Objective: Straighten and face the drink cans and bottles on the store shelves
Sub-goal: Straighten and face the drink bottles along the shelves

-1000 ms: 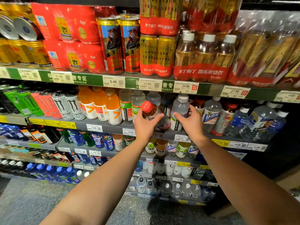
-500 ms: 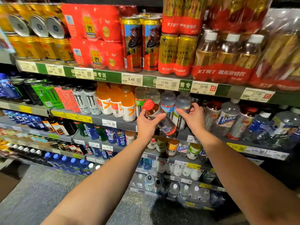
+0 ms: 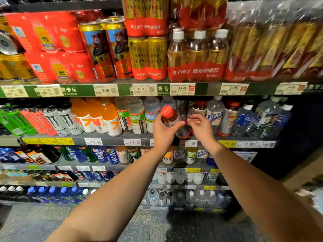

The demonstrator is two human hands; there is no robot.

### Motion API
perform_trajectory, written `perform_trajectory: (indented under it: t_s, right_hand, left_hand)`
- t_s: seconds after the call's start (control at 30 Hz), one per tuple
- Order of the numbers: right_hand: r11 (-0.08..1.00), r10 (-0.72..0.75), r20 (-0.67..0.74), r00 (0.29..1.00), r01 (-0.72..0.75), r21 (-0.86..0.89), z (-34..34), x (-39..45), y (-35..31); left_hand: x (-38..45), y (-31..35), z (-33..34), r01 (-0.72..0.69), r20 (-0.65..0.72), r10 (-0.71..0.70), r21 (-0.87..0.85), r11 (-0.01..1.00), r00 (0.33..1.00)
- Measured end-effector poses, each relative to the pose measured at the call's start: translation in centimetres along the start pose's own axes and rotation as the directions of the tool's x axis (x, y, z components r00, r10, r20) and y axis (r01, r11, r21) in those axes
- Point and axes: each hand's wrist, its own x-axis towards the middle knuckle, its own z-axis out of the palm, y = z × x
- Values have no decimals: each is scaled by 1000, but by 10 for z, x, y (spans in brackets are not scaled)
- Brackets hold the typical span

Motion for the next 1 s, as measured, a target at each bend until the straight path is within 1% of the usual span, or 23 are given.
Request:
perform_trajectory:
  t_s: [0.1,0.17,0.3,0.43,0.53,0.8,0.9,1.0]
  right_hand:
    - [1000,2,-41,999,-2,3,-11,-3,4]
    - [1000,-2,-63,998,2,-5,-16,-5,7]
    - [1000,0,-64,998,0,-1,-23,-5,15]
    - [1000,1,-71,998,0,15,-30,-4,14]
    - [1000,-7,-73,997,8,11,-32,-1,14]
    - [1000,-15,-65,998,17,22,-38,3,15]
    - [1000,-6,-88,996,5,-11,-38,5,14]
    - [995,6,-133,991,-19,-94,-39,3,11]
  left_hand:
    - [0,2,21,-29,-21,30,73,997,999]
    - [1,4,30,-21,-41,24,78,997,999]
    - [4,7,44,0,-90,8,87,996,996]
    - [7,10,52,-9,-92,20,120,993,996]
    - [7,9,59,12,-87,-2,114,993,996]
    - [11,8,66,10,-75,11,285,958,997]
    - [12,10,69,0,-65,24,348,938,998]
    - [13,12,71,8,-77,26,410,912,997]
